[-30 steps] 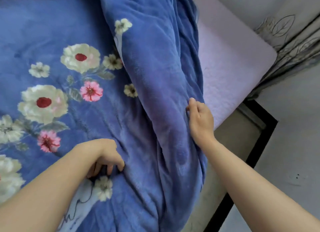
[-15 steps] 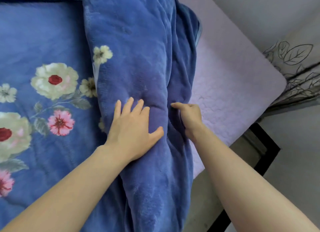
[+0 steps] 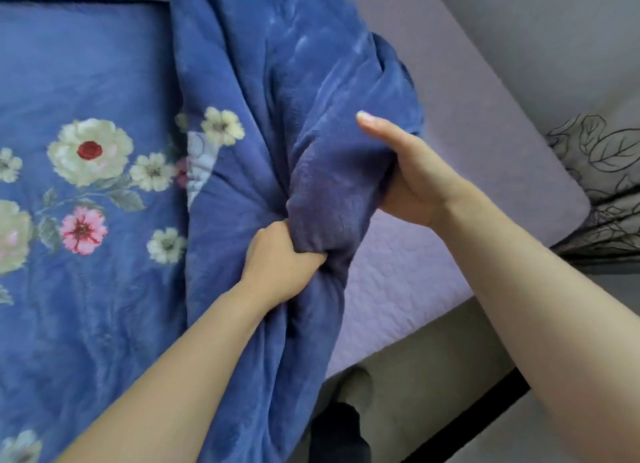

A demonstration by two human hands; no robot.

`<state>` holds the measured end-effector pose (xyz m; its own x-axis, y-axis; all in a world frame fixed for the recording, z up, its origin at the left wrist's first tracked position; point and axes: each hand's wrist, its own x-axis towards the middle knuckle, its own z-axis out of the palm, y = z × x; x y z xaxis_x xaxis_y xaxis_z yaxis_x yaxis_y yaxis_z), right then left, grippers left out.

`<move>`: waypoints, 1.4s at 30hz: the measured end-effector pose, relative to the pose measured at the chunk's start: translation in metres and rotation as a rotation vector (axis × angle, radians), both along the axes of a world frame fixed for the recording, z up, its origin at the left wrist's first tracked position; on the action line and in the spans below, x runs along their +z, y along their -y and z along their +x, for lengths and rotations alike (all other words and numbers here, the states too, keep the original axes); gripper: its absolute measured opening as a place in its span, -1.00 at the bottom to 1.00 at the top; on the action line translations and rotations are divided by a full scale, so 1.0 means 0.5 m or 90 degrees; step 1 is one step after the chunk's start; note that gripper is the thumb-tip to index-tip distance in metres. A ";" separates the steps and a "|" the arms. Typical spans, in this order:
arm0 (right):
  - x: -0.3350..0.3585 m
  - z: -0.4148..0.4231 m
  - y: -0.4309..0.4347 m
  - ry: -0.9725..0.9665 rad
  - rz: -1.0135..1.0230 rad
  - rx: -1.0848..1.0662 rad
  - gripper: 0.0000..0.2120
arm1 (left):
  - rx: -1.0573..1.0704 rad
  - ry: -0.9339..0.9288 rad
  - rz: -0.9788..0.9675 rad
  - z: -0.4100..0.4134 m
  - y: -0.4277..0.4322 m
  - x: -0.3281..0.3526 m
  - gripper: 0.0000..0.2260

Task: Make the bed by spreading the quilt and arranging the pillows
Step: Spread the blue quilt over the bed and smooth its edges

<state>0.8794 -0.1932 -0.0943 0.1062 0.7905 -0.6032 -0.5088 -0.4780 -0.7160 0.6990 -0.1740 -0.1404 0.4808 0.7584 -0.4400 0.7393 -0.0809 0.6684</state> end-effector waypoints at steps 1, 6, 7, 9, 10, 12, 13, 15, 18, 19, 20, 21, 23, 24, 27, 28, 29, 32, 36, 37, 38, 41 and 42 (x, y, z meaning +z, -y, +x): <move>0.002 0.014 0.001 0.007 -0.035 -0.008 -0.46 | -0.016 0.031 -0.056 0.009 0.007 0.011 -0.82; 0.013 0.075 0.069 0.169 -0.067 -0.003 -0.86 | -0.001 0.236 -0.315 0.092 0.089 0.057 -0.86; 0.021 0.100 0.102 0.200 -0.075 -0.060 -0.94 | -0.020 0.269 -0.364 0.114 0.117 0.063 -0.87; 0.038 0.165 0.220 0.164 -0.117 -0.169 -0.85 | -0.143 0.284 -0.430 0.166 0.179 0.068 -0.83; 0.044 0.189 0.291 0.131 -0.138 -0.200 -0.78 | -0.207 0.274 -0.450 0.190 0.211 0.066 -0.78; 0.027 0.208 0.412 0.077 -0.200 -0.243 -0.72 | -0.278 0.233 -0.478 0.225 0.273 0.036 -0.73; -0.002 0.202 0.450 0.068 -0.237 -0.279 -0.78 | -0.280 0.200 -0.480 0.227 0.295 0.013 -0.76; -0.083 0.186 0.482 0.122 -0.321 -0.373 -0.87 | -0.323 0.109 -0.454 0.221 0.333 -0.050 -0.73; -0.191 0.174 0.507 0.190 -0.431 -0.502 -0.88 | -0.567 -0.095 -0.237 0.208 0.370 -0.117 -0.26; -0.207 0.181 0.525 0.179 -0.438 -0.521 -0.81 | -0.616 -0.117 -0.189 0.212 0.379 -0.124 -0.23; -0.211 0.189 0.549 0.154 -0.440 -0.514 -0.73 | -0.644 -0.130 -0.180 0.223 0.384 -0.123 -0.26; -0.206 0.196 0.571 0.118 -0.426 -0.488 -0.66 | -0.637 -0.133 -0.180 0.231 0.384 -0.119 -0.32; -0.185 0.223 0.598 0.042 -0.336 -0.494 -0.60 | -0.524 -0.091 -0.155 0.248 0.368 -0.113 -0.50; -0.176 0.244 0.600 0.000 -0.271 -0.549 -0.59 | -0.417 -0.046 -0.121 0.261 0.354 -0.110 -0.59; -0.149 0.320 0.566 -0.055 -0.123 -0.659 -0.60 | -0.161 0.062 -0.008 0.315 0.307 -0.104 -0.66; -0.142 0.340 0.541 -0.042 -0.121 -0.648 -0.59 | -0.144 0.078 0.047 0.333 0.292 -0.102 -0.58; -0.142 0.356 0.515 -0.023 -0.127 -0.622 -0.59 | -0.157 0.079 0.089 0.348 0.277 -0.102 -0.50; -0.136 0.386 0.464 0.047 -0.149 -0.536 -0.67 | -0.243 0.005 0.123 0.397 0.251 -0.107 -0.37; -0.082 0.378 0.549 0.600 -0.176 -0.659 -0.92 | -0.291 -0.057 0.208 0.449 0.249 -0.123 -0.33; -0.079 0.364 0.602 0.708 -0.205 -0.653 -0.89 | -0.308 -0.060 0.239 0.460 0.256 -0.131 -0.32; -0.088 0.346 0.656 0.773 -0.279 -0.622 -0.85 | -0.336 -0.069 0.273 0.465 0.265 -0.138 -0.32; -0.204 0.338 0.761 0.715 -0.539 -0.391 -0.79 | -0.398 -0.116 0.322 0.477 0.302 -0.171 -0.34; -0.242 0.348 0.760 0.657 -0.567 -0.340 -0.80 | -0.402 -0.136 0.322 0.483 0.308 -0.177 -0.34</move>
